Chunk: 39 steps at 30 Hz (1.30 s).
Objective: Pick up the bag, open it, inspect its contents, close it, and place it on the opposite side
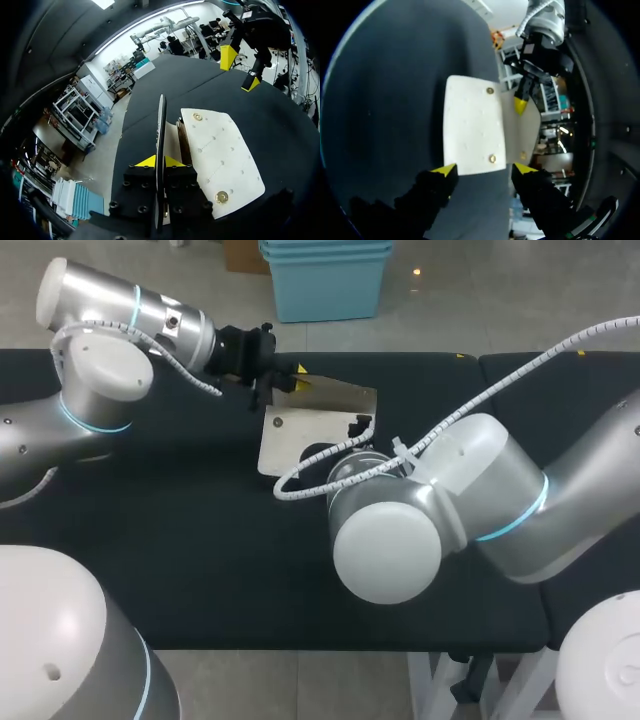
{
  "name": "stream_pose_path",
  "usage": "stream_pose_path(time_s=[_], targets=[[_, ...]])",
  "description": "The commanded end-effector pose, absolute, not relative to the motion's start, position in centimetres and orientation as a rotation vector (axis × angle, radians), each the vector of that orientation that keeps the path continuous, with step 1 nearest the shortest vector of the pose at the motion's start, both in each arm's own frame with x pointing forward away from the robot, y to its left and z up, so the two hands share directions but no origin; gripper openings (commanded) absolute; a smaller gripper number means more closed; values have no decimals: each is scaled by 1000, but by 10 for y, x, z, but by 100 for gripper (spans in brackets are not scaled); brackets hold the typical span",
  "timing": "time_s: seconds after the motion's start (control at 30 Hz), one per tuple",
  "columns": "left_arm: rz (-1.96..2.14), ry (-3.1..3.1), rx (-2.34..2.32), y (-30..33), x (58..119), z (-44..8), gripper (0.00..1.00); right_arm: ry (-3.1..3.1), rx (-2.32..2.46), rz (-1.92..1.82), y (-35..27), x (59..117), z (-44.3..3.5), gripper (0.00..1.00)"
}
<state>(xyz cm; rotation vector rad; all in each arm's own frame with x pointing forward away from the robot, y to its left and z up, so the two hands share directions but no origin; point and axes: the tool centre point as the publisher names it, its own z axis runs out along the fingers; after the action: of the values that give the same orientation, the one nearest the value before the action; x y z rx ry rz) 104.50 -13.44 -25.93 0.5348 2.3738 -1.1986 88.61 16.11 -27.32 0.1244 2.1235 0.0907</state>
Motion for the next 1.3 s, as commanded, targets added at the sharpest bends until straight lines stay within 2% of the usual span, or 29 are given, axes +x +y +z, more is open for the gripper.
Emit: stream_pose_path(time_s=[0.03,0.2,0.63,1.3], targets=[[-1192,2383,530,-126,1038,-241,0,2043,114,113,158,881,-264,0],[-1297,2412,439,-120,1035,-228,0,2034,110,115,163,879,-250,0],[-1283,2439,391,-120,1027,-230,0,2051,125,146,173,888,-215,0],[-1385,2522,300,-119,990,-216,0,2239,37,14,192,919,-217,0]])
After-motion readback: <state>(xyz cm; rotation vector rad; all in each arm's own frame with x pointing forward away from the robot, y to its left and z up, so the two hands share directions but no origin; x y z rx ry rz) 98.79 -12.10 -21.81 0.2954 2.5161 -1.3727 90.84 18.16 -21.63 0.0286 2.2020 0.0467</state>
